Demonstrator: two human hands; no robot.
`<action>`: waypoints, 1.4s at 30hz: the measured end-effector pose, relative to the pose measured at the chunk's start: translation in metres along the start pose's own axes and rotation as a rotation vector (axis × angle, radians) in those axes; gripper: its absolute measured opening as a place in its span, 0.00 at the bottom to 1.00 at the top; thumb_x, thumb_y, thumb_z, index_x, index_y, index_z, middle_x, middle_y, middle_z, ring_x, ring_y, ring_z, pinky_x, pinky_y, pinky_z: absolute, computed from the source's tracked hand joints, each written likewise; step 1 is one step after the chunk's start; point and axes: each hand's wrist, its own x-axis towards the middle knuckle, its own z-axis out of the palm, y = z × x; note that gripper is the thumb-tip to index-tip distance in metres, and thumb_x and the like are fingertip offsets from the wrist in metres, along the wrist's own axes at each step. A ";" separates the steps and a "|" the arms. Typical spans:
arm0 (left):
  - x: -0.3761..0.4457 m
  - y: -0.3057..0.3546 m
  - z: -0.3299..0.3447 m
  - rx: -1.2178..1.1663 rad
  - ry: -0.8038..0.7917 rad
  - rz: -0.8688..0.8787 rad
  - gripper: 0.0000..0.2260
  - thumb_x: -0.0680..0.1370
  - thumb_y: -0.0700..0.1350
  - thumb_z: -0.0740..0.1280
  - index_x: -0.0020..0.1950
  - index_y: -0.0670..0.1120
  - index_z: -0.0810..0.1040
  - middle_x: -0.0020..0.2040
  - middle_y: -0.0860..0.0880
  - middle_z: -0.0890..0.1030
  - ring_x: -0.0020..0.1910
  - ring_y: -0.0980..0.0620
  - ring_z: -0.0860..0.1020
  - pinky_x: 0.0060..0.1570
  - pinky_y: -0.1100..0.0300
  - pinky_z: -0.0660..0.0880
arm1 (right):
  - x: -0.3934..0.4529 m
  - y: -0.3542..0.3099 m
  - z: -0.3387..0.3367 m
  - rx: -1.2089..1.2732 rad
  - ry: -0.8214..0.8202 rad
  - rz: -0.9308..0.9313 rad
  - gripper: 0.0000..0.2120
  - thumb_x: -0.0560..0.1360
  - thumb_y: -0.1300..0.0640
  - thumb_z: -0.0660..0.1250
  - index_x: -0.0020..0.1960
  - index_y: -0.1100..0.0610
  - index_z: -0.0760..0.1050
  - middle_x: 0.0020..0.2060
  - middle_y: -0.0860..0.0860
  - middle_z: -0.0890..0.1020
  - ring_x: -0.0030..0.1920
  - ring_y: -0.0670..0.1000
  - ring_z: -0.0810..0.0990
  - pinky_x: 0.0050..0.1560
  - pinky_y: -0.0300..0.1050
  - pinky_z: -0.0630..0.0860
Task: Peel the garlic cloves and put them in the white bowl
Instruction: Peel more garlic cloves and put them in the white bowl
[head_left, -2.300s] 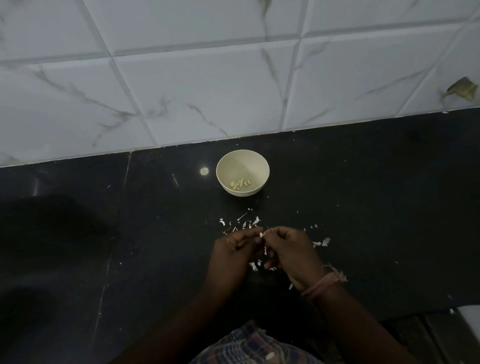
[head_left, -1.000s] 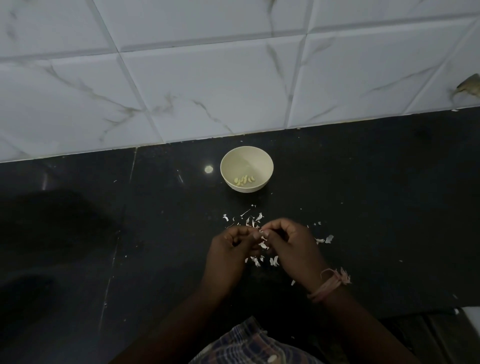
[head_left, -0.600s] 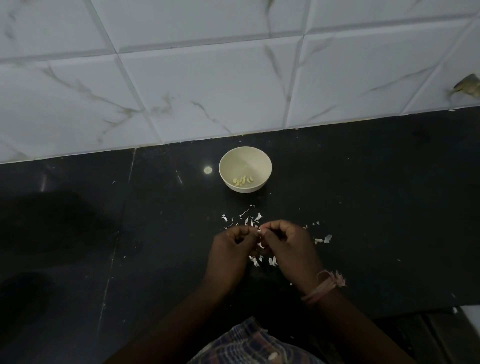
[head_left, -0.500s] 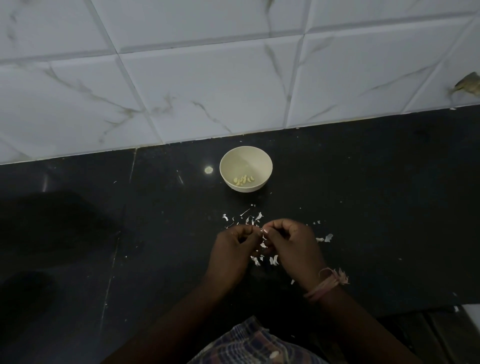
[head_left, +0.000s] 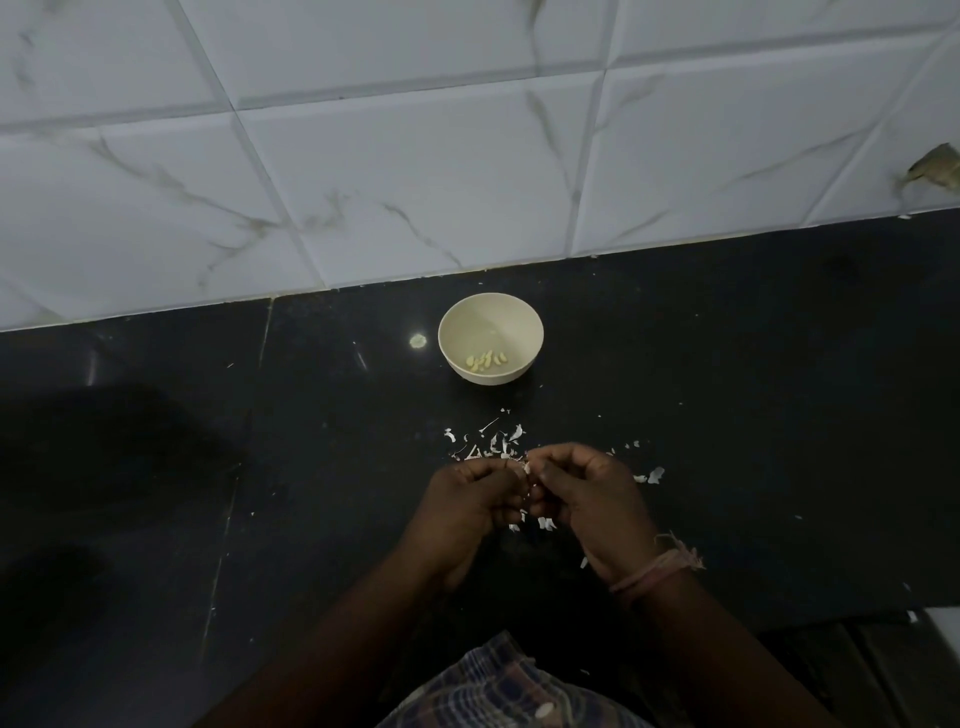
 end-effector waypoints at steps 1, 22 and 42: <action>0.001 0.000 0.001 -0.002 0.007 -0.003 0.06 0.80 0.34 0.66 0.48 0.37 0.83 0.40 0.41 0.84 0.36 0.50 0.82 0.37 0.62 0.78 | -0.001 0.001 0.002 -0.043 0.036 -0.050 0.05 0.78 0.69 0.67 0.49 0.63 0.81 0.38 0.56 0.85 0.34 0.49 0.81 0.34 0.43 0.80; 0.006 -0.005 -0.007 -0.149 0.093 -0.065 0.06 0.80 0.36 0.67 0.54 0.34 0.81 0.44 0.39 0.85 0.39 0.47 0.84 0.38 0.61 0.81 | 0.005 0.015 0.005 0.135 0.026 -0.004 0.07 0.81 0.67 0.65 0.51 0.65 0.81 0.40 0.61 0.83 0.39 0.52 0.82 0.41 0.43 0.82; -0.003 0.001 0.013 -0.017 0.139 -0.035 0.04 0.79 0.38 0.70 0.48 0.40 0.85 0.44 0.41 0.86 0.39 0.49 0.83 0.42 0.57 0.81 | -0.001 0.013 0.003 -0.053 0.162 -0.064 0.04 0.77 0.65 0.71 0.48 0.58 0.84 0.38 0.56 0.86 0.34 0.46 0.81 0.34 0.38 0.77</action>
